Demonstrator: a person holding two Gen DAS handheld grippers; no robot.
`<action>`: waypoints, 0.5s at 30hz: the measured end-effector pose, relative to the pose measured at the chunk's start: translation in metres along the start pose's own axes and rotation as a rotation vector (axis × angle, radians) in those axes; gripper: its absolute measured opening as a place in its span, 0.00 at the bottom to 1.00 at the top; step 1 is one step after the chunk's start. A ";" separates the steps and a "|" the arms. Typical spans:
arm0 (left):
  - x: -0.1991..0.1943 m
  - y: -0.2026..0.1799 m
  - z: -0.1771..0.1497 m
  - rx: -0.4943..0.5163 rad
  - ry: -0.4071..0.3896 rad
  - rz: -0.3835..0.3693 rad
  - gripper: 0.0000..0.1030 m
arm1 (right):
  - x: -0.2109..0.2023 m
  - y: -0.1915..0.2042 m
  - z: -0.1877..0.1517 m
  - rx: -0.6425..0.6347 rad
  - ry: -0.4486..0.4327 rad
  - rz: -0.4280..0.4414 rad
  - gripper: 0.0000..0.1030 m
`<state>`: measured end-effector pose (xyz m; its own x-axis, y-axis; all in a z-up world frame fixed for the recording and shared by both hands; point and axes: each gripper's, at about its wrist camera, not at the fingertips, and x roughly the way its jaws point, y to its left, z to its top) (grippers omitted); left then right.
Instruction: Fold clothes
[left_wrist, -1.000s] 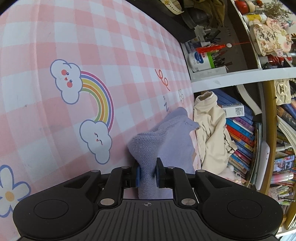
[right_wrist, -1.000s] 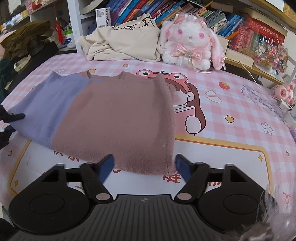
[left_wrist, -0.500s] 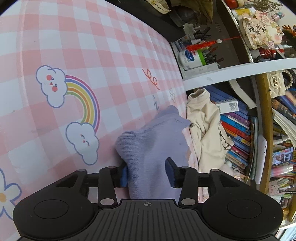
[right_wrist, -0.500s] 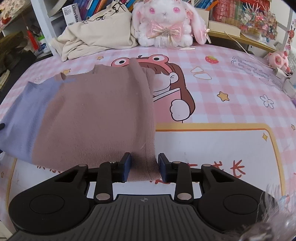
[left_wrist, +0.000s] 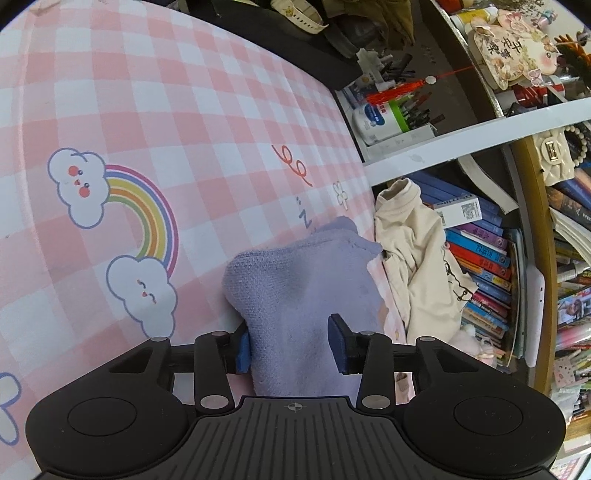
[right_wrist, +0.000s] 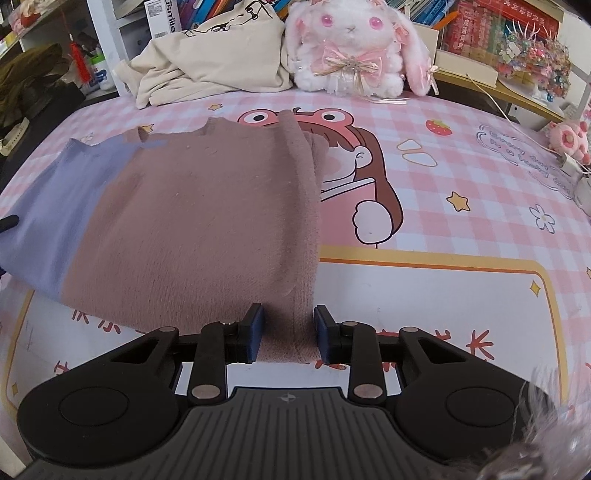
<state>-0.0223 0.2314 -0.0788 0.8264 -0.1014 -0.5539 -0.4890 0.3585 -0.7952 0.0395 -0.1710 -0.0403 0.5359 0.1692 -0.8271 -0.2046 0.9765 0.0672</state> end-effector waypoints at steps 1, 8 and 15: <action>0.001 0.000 0.000 0.000 -0.001 0.007 0.28 | 0.000 0.000 0.000 -0.001 0.000 0.001 0.27; -0.004 0.000 0.004 0.022 -0.004 -0.025 0.07 | 0.001 0.003 0.001 0.002 0.002 0.004 0.26; -0.016 -0.003 0.017 0.150 -0.006 -0.070 0.08 | -0.001 0.015 -0.002 -0.026 0.032 0.071 0.25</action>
<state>-0.0292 0.2480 -0.0632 0.8590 -0.1253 -0.4963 -0.3832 0.4855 -0.7858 0.0344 -0.1565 -0.0399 0.4926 0.2328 -0.8385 -0.2622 0.9585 0.1121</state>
